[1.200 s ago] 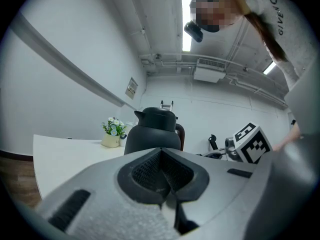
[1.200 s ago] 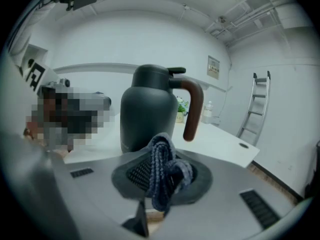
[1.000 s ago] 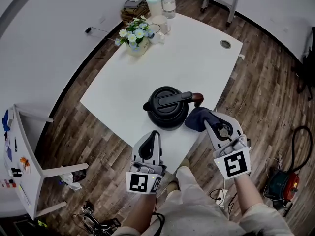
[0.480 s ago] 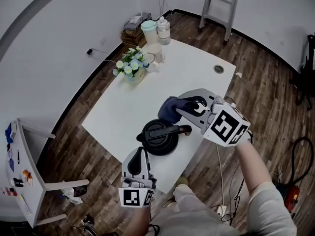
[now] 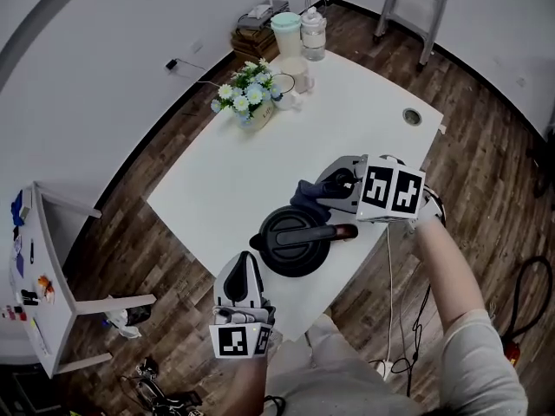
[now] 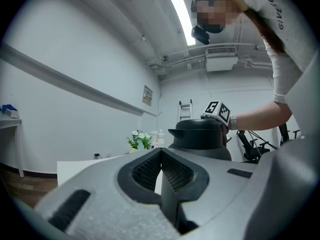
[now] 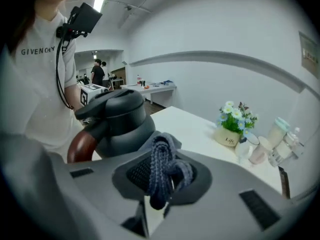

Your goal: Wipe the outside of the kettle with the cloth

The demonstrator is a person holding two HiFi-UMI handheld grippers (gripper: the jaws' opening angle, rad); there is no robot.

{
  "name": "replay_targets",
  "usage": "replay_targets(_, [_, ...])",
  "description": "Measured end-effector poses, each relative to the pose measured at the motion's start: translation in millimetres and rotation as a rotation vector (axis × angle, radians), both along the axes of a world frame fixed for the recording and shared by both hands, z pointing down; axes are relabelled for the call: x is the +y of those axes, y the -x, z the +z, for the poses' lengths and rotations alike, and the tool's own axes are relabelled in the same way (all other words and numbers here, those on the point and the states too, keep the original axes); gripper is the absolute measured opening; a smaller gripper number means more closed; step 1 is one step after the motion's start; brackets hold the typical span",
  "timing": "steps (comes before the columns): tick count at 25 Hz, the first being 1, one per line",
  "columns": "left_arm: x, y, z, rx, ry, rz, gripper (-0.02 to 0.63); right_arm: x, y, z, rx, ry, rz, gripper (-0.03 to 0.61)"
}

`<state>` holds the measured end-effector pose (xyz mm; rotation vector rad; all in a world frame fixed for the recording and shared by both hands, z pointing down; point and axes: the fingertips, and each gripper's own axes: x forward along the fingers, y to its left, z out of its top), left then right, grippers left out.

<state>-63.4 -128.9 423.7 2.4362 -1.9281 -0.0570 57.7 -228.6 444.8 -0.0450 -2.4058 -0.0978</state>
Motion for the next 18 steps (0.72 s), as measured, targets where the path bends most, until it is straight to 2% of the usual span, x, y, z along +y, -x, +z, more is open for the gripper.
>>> replay_targets(5, [-5.3, -0.5, 11.5, 0.016, 0.006, 0.002, 0.008, 0.4, 2.7, 40.0, 0.133, 0.04, -0.047, 0.052])
replay_targets(11, [-12.1, 5.4, 21.5, 0.051, 0.023, 0.015, 0.008, -4.0, 3.8, 73.2, 0.158, 0.229, -0.037, 0.052])
replay_targets(13, [-16.9, 7.6, 22.8, 0.057, 0.024, 0.023, 0.008, -4.6, 1.8, 86.0, 0.194, 0.265, -0.043, 0.052])
replay_targets(16, [-23.2, 9.8, 28.1, 0.05, 0.027, 0.032, 0.008, -8.1, 4.5, 102.1, 0.226, 0.284, -0.048, 0.052])
replay_targets(18, [-29.6, 9.3, 32.1, 0.018, 0.025, 0.041, 0.008, -19.2, 5.9, 98.2, 0.223, 0.249, -0.051, 0.052])
